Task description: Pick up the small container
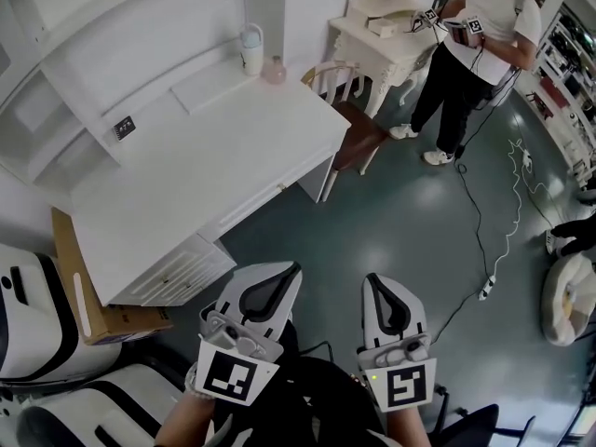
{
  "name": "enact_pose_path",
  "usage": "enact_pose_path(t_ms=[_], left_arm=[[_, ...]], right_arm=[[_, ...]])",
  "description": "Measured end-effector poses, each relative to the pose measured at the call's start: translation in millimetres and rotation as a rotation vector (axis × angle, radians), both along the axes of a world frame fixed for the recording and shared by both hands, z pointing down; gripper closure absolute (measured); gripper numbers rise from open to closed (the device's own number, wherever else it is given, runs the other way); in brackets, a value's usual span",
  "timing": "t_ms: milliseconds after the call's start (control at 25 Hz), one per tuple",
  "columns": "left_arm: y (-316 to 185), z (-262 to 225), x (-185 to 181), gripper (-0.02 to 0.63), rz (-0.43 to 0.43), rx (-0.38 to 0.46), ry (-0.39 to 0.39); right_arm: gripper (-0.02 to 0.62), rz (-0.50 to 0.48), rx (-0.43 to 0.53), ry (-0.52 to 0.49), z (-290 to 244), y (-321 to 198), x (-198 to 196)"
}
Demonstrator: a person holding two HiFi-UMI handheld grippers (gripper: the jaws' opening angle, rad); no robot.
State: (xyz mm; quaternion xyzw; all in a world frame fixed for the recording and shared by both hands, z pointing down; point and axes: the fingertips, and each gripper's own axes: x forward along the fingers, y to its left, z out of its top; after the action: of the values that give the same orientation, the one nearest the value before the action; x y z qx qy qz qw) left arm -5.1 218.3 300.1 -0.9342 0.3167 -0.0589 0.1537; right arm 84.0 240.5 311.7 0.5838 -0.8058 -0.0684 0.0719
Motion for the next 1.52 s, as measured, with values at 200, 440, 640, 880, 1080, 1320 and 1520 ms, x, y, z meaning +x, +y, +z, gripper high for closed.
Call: enact_pose_path(t_ms=[200,440,640,880,1080,1320,1520], left_arm=[[-42.9,-2.5,3.3,0.604,0.026,0.005,0.012],[-81.8,-2.8,8.6,0.604,0.048,0.016,0.022],[-104.4,0.4,5.3,0.604,0.045,0.013,0.023],[-118.1,3.3,-1.3,0.604,0.019,0.000,0.024],[-125.4,5.5,-7.2,0.604,-0.008,-0.005,0.022],[-139.7,6.3,-4.1,0.604,-0.043,-0.005,0.023],[-158.5,6.4,11.6,0.604,-0.070,-0.004,0.020]], right_arm=[[0.595,0.027,0.003,0.012,-2.2,-38.2,2.4],[0.595,0.057,0.007,0.030,-0.9,-73.7,9.5],[0.595,0.062,0.011,0.032,0.5,-96.6,8.5],[0.595,0.031,-0.008,0.040,4.8,-111.0,1.6],[0.595,0.012,-0.014,0.036,6.7,-123.2,0.8],[0.595,-0.013,-0.014,0.036,8.4,-138.7,6.9],[0.595,-0.049,-0.016,0.038,9.7,-162.1,21.0]])
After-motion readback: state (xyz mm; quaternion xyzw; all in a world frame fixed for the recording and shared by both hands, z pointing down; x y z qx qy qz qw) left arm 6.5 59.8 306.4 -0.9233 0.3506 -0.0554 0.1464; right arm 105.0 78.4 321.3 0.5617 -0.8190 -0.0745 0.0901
